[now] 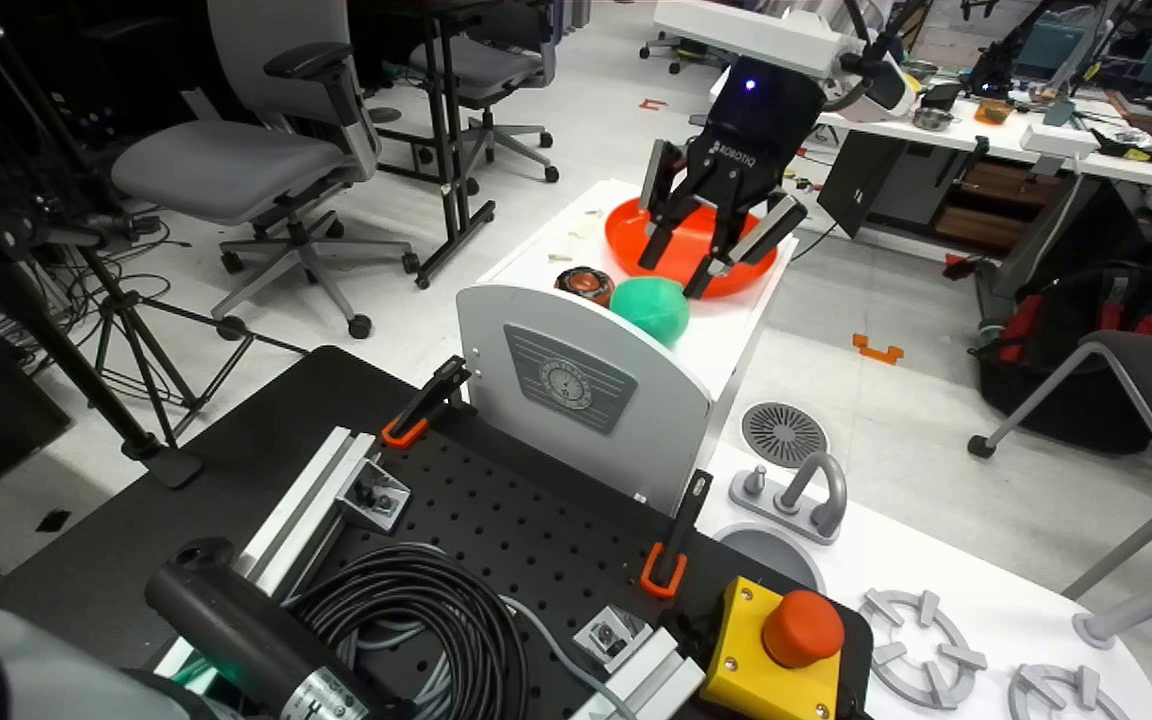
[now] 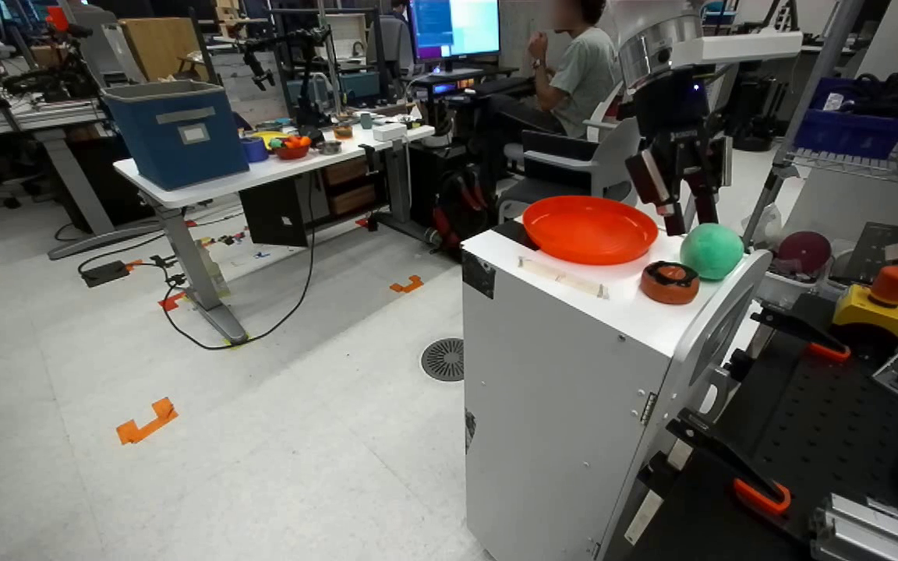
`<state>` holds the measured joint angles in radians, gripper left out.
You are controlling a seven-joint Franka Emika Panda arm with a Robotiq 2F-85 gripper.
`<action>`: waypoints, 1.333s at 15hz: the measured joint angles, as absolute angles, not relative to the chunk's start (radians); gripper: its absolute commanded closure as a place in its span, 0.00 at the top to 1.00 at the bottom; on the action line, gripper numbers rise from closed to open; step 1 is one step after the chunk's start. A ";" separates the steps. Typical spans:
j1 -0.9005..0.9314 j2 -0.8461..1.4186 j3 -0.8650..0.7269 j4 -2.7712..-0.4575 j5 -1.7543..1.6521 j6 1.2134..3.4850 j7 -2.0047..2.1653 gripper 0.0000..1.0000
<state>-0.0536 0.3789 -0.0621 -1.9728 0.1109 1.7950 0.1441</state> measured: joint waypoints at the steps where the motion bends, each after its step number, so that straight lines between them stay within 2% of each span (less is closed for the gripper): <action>1: -0.054 0.379 -0.062 -1.973 0.111 1.795 0.144 0.93; 2: -0.054 0.379 -0.062 -1.973 0.111 1.795 0.144 1.00; 20: -0.053 0.395 -0.053 -1.973 0.131 1.795 0.135 1.00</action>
